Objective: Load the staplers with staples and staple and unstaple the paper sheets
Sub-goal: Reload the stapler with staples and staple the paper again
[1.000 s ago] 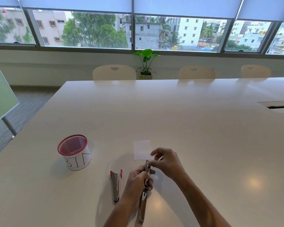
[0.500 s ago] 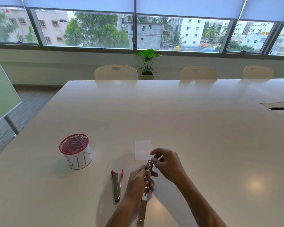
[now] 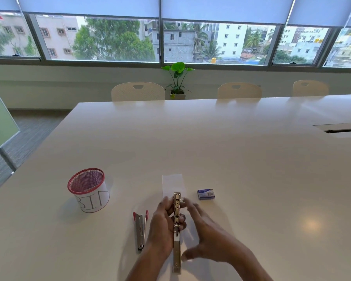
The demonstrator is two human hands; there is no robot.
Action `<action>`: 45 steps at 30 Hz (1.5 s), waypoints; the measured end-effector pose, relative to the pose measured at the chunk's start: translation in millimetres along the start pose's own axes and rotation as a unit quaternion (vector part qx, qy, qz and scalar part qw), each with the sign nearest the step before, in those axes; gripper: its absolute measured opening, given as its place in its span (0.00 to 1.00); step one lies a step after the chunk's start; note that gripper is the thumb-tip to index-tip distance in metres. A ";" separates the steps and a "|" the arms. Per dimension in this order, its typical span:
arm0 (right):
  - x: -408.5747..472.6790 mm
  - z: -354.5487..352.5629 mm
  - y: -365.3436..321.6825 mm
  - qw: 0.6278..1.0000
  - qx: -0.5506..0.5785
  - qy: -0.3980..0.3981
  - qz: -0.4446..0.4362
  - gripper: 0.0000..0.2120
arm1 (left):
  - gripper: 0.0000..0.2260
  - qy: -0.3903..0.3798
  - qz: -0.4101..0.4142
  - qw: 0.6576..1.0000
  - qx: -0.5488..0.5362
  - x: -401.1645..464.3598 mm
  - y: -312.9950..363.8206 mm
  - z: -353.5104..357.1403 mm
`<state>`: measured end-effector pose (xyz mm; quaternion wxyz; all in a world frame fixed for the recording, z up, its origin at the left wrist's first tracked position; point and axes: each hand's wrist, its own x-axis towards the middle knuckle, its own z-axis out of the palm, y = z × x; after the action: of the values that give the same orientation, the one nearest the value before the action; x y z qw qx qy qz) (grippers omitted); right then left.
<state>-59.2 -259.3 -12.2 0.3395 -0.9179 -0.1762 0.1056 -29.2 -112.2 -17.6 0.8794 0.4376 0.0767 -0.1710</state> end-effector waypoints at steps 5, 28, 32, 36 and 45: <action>-4.2 0.0 -6.0 1.000 0.021 0.022 -0.003 0.64 | 0.27 -0.036 0.002 0.998 -0.043 -0.3 -0.4 -1.0; 3.6 14.8 -0.7 0.983 0.008 0.153 -0.101 0.55 | 0.34 -0.049 -0.056 0.995 -0.061 -5.3 2.3 4.1; 7.2 16.0 -3.3 0.975 0.084 0.204 -0.007 0.50 | 0.32 -0.049 -0.033 0.996 -0.069 -7.9 -4.4 10.4; 12.2 17.2 -9.0 0.957 0.134 0.250 0.051 0.46 | 0.26 -0.004 0.034 0.999 0.000 -12.8 -17.2 18.1; 16.2 29.2 -26.7 0.938 0.158 0.305 0.032 0.27 | 0.19 0.031 0.082 0.996 0.023 -14.9 -14.6 22.6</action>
<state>-60.2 -216.9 -17.6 0.5144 -0.8455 -0.0158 -0.1425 -48.7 -134.9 -10.5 0.8773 0.4679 0.0640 -0.0862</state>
